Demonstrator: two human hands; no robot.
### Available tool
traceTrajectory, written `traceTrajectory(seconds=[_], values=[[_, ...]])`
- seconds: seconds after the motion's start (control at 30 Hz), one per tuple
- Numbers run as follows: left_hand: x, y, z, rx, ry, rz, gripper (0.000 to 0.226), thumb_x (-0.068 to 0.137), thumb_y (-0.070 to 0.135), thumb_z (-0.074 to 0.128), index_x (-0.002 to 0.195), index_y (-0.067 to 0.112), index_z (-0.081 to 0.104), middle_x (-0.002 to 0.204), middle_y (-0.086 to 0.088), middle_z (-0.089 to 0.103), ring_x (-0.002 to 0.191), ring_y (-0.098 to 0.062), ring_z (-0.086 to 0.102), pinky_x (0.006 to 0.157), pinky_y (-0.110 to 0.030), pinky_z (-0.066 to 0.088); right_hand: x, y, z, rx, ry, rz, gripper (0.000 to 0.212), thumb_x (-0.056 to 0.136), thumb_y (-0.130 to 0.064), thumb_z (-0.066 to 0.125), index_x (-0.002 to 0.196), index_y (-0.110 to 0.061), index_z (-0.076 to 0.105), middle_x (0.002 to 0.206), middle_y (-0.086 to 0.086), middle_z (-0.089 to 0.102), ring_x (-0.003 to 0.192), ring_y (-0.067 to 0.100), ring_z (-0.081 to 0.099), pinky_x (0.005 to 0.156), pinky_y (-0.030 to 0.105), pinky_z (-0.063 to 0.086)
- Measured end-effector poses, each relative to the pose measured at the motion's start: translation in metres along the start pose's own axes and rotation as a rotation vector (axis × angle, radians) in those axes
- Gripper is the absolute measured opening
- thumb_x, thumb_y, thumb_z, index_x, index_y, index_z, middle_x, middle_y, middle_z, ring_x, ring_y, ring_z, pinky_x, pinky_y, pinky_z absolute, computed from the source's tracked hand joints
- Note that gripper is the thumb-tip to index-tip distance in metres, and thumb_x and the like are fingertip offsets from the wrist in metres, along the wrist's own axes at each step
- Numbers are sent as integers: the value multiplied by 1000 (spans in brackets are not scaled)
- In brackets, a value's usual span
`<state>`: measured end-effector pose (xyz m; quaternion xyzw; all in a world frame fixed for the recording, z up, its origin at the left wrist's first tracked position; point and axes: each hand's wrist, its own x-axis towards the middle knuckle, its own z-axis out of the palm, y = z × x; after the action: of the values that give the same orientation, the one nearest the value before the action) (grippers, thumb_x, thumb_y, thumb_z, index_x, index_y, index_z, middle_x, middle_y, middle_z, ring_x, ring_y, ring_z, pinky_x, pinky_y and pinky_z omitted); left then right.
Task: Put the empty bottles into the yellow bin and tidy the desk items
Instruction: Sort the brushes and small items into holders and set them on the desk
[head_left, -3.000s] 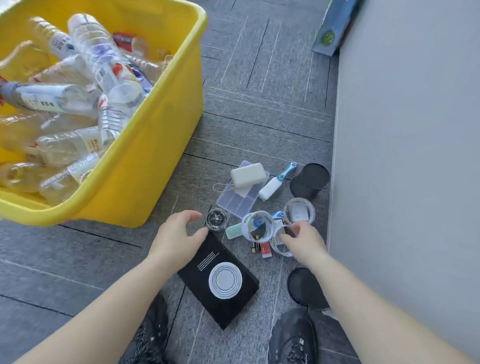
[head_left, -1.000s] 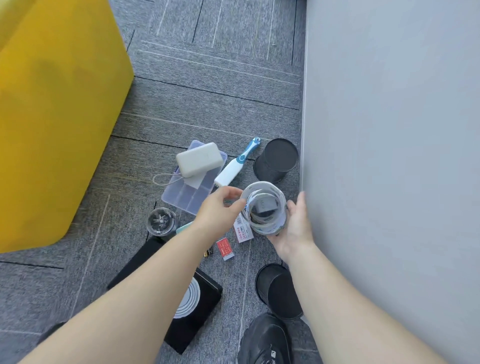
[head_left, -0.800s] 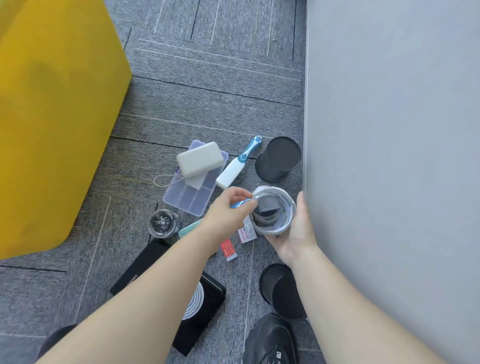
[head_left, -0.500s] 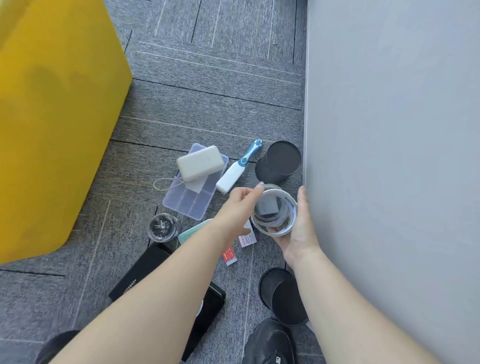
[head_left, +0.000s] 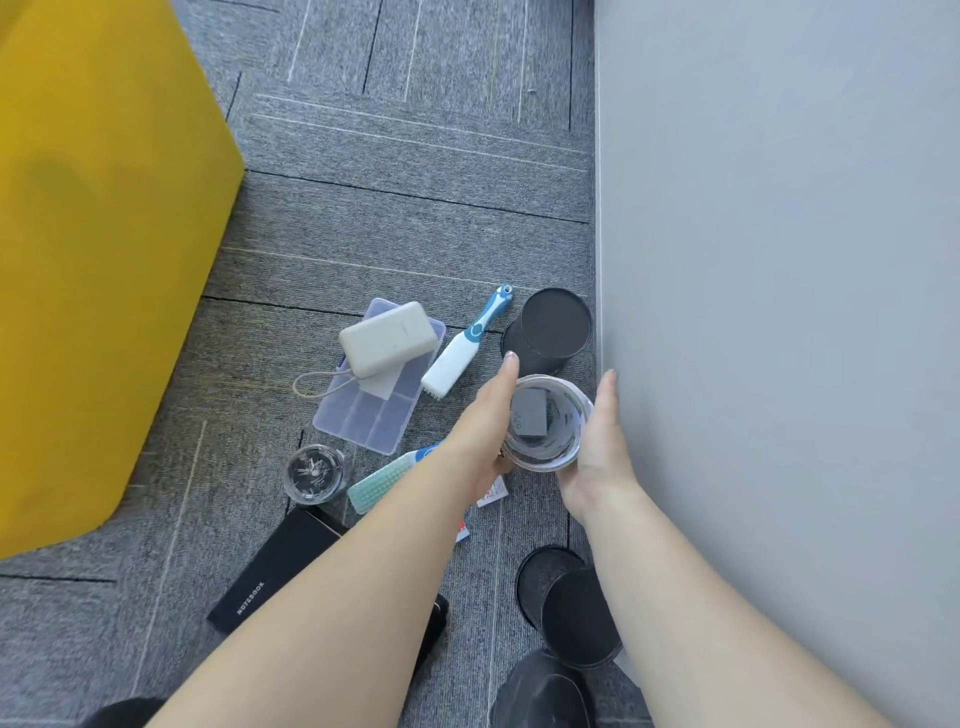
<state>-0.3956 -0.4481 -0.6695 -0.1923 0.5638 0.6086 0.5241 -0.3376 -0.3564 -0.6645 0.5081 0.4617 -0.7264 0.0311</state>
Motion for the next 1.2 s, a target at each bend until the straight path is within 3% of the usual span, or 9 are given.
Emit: traceTrajectory(seconds=[0.23, 0.37, 0.53, 0.73, 0.9, 1.0, 1.1, 1.13, 1.2], values=[[7, 6, 6, -153, -16, -28, 73, 83, 74, 36, 123, 18, 60, 115, -5, 69, 106, -24, 66, 97, -49, 47, 7, -9, -1, -42, -47, -6, 78, 88, -73, 25, 111, -12, 69, 108, 7, 72, 107, 21, 65, 104, 43, 43], [5, 7, 9, -153, -13, -12, 79, 74, 79, 41, 124, 20, 60, 116, -5, 69, 106, -23, 66, 90, -41, 52, 7, -9, -7, -34, -99, -2, 74, 91, -68, 24, 87, -16, 77, 102, 7, 73, 107, 22, 65, 103, 42, 43], [-8, 10, -5, -171, 59, 16, 85, 58, 84, 49, 118, 25, 64, 112, -3, 70, 104, -23, 66, 96, -47, 49, 1, -5, 9, -98, -87, -18, 78, 70, -82, 43, 110, -21, 71, 110, 3, 71, 110, 21, 64, 106, 47, 40], [-58, 30, -57, -242, 145, 102, 73, 78, 77, 41, 121, 22, 64, 116, -6, 69, 109, -24, 64, 99, -46, 46, -17, -9, 68, -210, -204, 4, 94, 50, -89, 54, 113, -20, 69, 115, 5, 69, 106, 21, 66, 99, 46, 47], [-96, 57, -115, -249, 230, 160, 71, 85, 74, 32, 115, 19, 67, 110, -10, 71, 106, -33, 65, 101, -57, 42, -23, -2, 143, -351, -284, -58, 92, 44, -98, 48, 119, -44, 59, 137, 5, 48, 121, 22, 53, 102, 49, 43], [-112, 66, -147, -350, 307, 195, 71, 88, 70, 32, 113, 13, 68, 107, -12, 71, 101, -32, 67, 97, -52, 47, -36, -6, 184, -332, -308, -60, 94, 40, -92, 60, 111, -32, 60, 132, 9, 49, 108, 24, 62, 91, 45, 52], [-117, 60, -179, -481, 349, 221, 67, 93, 63, 29, 110, 10, 67, 107, -15, 71, 101, -31, 66, 89, -44, 52, -44, -3, 220, -520, -414, -23, 81, 39, -96, 47, 84, -29, 53, 128, 11, 55, 118, 27, 53, 104, 48, 40], [-116, 56, -190, -519, 368, 219, 66, 94, 61, 28, 110, 10, 66, 108, -15, 70, 102, -32, 65, 86, -43, 52, -42, 4, 231, -588, -436, -20, 84, 37, -97, 42, 85, -29, 55, 131, 11, 56, 122, 28, 51, 106, 48, 38], [-115, 45, -210, -592, 407, 200, 64, 95, 60, 27, 111, 11, 65, 111, -16, 67, 104, -33, 62, 81, -41, 52, -34, 22, 247, -659, -462, -6, 113, 37, -100, 35, 115, -23, 61, 137, 9, 52, 127, 27, 48, 109, 47, 36]])
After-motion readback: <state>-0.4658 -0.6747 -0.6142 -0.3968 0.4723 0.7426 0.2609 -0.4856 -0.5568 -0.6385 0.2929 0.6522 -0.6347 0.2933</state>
